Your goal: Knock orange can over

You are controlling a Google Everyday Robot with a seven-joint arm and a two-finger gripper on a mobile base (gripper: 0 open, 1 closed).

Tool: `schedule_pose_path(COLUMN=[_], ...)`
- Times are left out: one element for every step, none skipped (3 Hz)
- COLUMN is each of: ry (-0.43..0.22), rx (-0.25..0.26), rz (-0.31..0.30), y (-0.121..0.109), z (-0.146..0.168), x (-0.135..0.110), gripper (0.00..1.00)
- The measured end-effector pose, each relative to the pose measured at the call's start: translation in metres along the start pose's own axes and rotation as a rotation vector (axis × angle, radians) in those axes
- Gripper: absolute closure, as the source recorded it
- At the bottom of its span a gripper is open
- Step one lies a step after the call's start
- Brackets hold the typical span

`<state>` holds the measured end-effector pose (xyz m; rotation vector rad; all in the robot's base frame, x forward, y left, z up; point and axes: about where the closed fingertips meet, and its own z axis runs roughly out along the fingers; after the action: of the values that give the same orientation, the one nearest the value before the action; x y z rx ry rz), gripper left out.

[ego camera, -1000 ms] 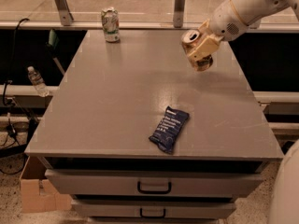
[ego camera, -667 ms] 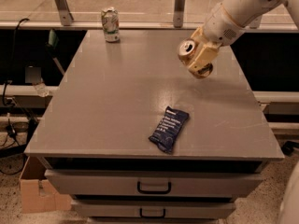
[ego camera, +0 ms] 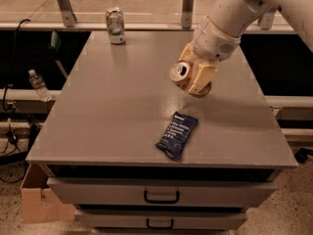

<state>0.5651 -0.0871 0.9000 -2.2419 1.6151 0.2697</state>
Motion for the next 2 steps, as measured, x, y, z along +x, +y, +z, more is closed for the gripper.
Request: schedule_pose_path(ry=[0.009,0.008], rx=[-0.044,-0.074], rz=[-0.071,-0.104], y=[0.016,0.028], z=[0.011,0.022], x=[-0.021,-0.035], gripper=[0.36,0.12])
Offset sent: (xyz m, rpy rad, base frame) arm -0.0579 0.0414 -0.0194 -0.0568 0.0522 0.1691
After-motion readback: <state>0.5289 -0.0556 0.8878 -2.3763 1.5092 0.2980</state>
